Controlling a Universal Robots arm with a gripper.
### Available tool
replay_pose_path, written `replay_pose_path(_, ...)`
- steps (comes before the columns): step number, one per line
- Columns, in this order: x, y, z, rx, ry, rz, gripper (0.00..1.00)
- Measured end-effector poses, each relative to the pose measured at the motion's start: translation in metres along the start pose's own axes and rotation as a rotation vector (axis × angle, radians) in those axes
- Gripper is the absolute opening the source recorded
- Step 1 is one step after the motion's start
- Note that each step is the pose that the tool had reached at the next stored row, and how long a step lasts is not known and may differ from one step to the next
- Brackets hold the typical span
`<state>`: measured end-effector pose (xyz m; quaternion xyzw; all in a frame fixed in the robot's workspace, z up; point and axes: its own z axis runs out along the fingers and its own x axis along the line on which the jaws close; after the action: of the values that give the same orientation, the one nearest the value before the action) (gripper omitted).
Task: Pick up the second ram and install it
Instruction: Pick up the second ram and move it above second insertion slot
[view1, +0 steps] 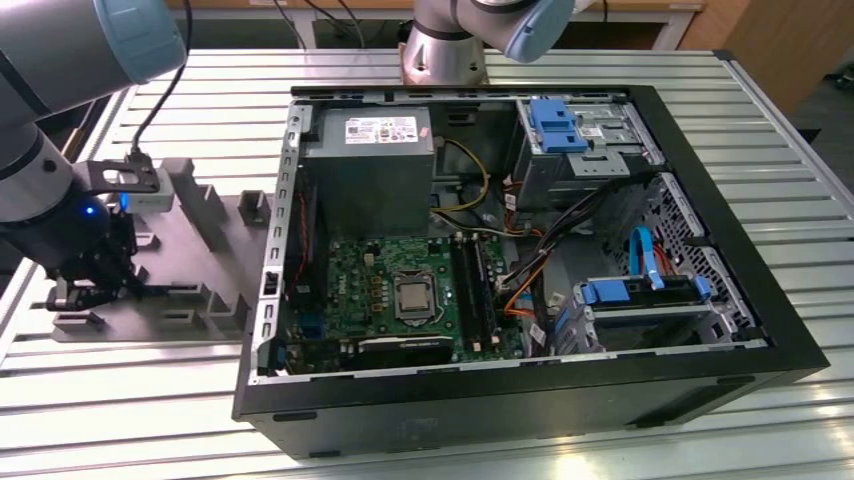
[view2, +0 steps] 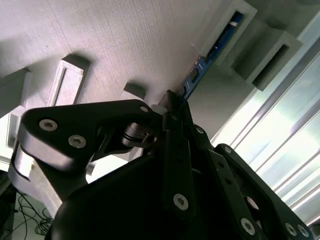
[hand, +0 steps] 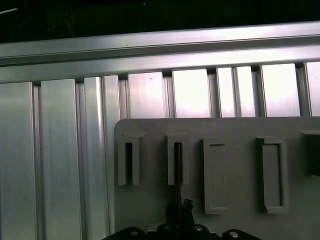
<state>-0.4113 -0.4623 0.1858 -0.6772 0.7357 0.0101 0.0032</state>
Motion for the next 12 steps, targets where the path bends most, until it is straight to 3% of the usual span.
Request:
replay_pose_path(8,0.0004,0.0000,0.0000,-0.0017,0.0010,-0.092,0.14)
replay_pose_path(12,0.0006,-0.0001,0.0000,-0.0021,0.0012,-0.112,0.14)
